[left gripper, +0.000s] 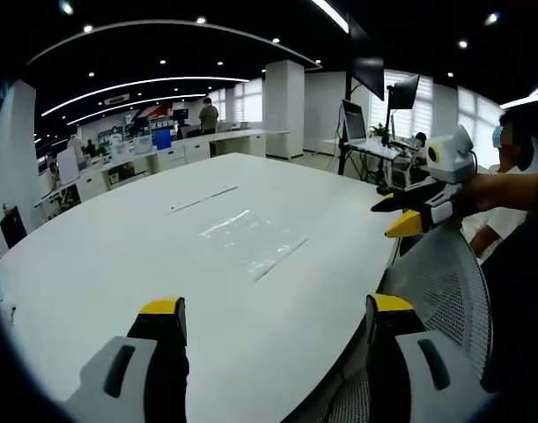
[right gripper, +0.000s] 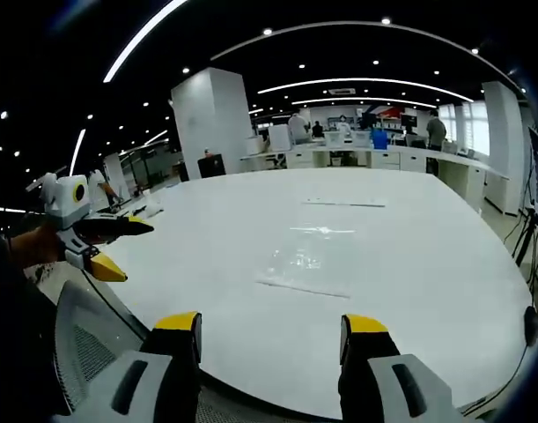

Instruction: Open the resealable bag by pulling the two sides of the seal apart until the entire bag opening is separated and visibly accessible.

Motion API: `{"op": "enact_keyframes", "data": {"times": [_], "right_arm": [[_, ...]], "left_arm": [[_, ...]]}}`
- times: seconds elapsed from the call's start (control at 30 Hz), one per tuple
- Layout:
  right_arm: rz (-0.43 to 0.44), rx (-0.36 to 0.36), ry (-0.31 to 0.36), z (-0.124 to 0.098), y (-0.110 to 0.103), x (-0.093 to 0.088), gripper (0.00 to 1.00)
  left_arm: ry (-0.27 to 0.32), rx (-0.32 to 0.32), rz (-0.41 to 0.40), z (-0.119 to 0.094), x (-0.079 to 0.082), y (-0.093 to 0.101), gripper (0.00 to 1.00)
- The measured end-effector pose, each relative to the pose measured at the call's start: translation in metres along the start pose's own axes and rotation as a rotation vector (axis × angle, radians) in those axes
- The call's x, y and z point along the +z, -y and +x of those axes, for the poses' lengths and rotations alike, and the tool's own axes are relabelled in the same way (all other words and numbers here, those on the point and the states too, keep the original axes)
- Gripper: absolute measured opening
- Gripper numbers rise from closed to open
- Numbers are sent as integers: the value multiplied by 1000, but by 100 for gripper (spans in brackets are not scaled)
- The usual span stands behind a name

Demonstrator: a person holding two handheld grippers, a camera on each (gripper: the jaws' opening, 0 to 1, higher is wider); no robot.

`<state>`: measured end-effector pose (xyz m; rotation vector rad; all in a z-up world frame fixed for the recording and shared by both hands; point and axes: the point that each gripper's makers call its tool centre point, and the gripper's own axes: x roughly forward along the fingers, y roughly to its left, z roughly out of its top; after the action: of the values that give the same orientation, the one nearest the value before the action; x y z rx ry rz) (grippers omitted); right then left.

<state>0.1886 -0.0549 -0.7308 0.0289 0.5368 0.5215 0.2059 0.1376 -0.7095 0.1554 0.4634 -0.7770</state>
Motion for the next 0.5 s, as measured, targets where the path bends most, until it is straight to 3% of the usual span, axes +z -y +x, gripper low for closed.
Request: {"op": "enact_keyframes", "data": {"times": [0.23, 0.5], "right_arm": [[8, -10, -1, 2, 1, -1, 62], [23, -41, -9, 4, 7, -3, 62]], "left_arm": [[-7, -13, 6, -1, -2, 0, 83], [-4, 14, -4, 0, -3, -13, 89]]}}
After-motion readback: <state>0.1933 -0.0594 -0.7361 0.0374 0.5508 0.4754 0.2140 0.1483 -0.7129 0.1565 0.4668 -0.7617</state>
